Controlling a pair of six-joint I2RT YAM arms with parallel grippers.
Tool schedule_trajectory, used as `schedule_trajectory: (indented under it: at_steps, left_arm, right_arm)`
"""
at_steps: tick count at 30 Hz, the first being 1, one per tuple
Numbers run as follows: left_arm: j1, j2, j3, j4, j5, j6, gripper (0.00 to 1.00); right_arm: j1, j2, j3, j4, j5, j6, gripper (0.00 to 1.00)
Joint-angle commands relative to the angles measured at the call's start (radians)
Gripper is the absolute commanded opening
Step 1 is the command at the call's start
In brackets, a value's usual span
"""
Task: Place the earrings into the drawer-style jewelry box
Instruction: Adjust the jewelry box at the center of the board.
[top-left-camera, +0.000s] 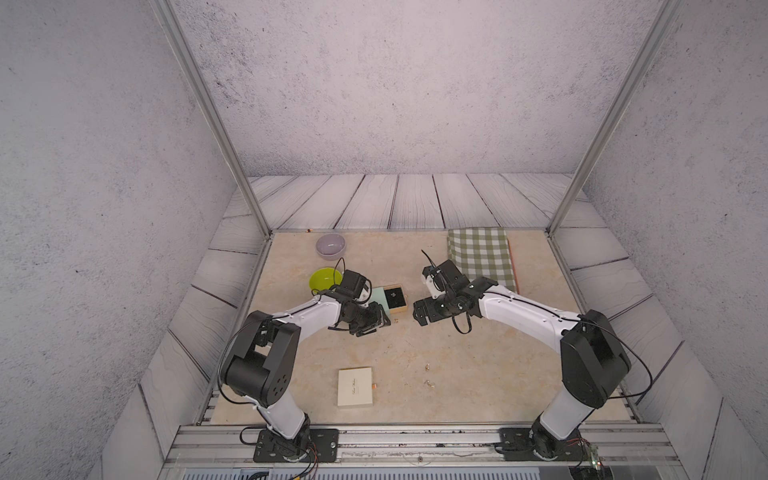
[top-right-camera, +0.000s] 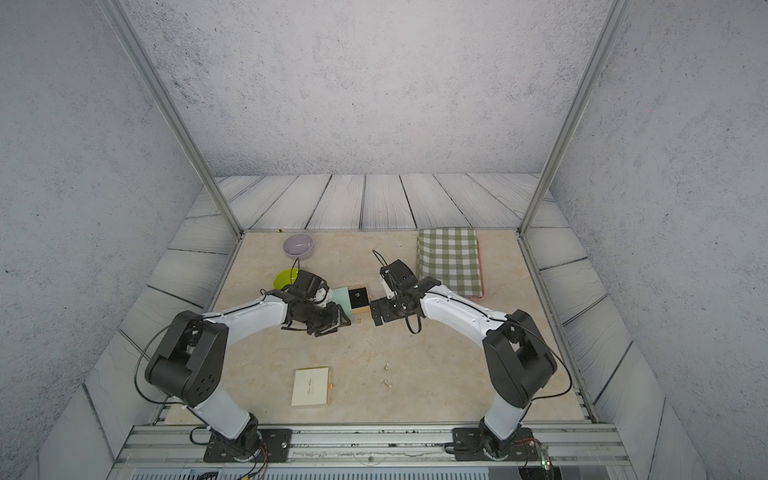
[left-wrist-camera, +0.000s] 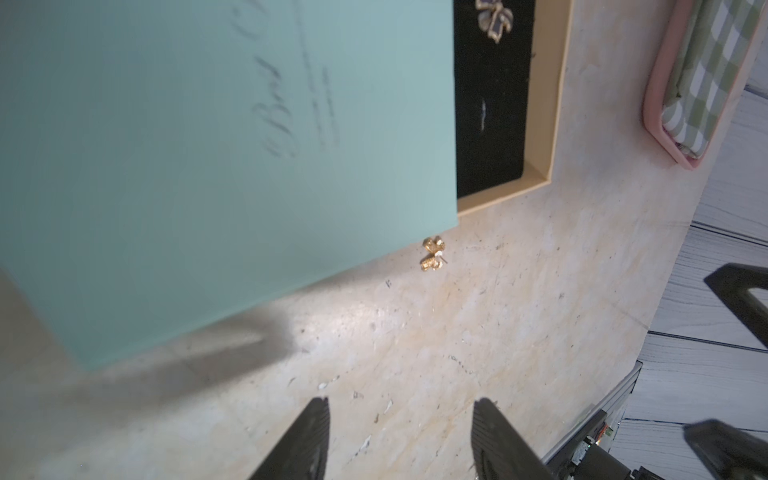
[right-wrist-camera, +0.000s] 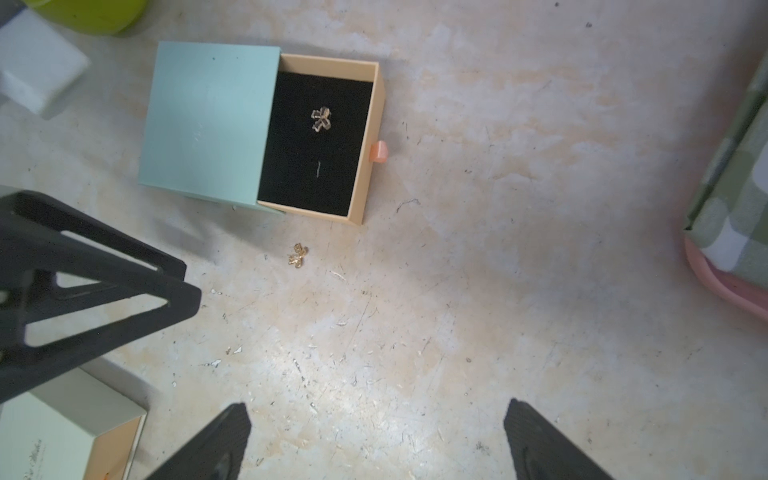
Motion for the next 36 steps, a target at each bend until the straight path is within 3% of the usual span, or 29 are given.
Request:
schedule_trajectory:
  at_steps: [1, 12, 22, 29, 36]
  left_arm:
    - [-0.005, 0.028, 0.053, 0.01, -0.025, 0.016, 0.58]
    - [-0.003, 0.131, 0.173, -0.047, -0.076, 0.07, 0.57]
    - [0.017, 0.122, 0.203, -0.093, -0.122, 0.11, 0.57]
    - [-0.054, 0.079, 0.176, -0.083, -0.091, 0.078, 0.57]
    - [-0.112, 0.143, 0.206, -0.091, -0.121, 0.059, 0.43]
  right_arm:
    - [-0.007, -0.032, -0.023, 0.025, -0.023, -0.016, 0.99]
    - [-0.018, -0.048, -0.057, 0.051, -0.05, -0.017, 0.99]
    - [-0.037, -0.067, -0.078, 0.062, -0.067, -0.013, 0.99]
    - [-0.04, -0.108, -0.139, 0.095, -0.081, -0.015, 0.99]
    - [-0.044, -0.109, -0.175, 0.131, -0.102, -0.018, 0.99]
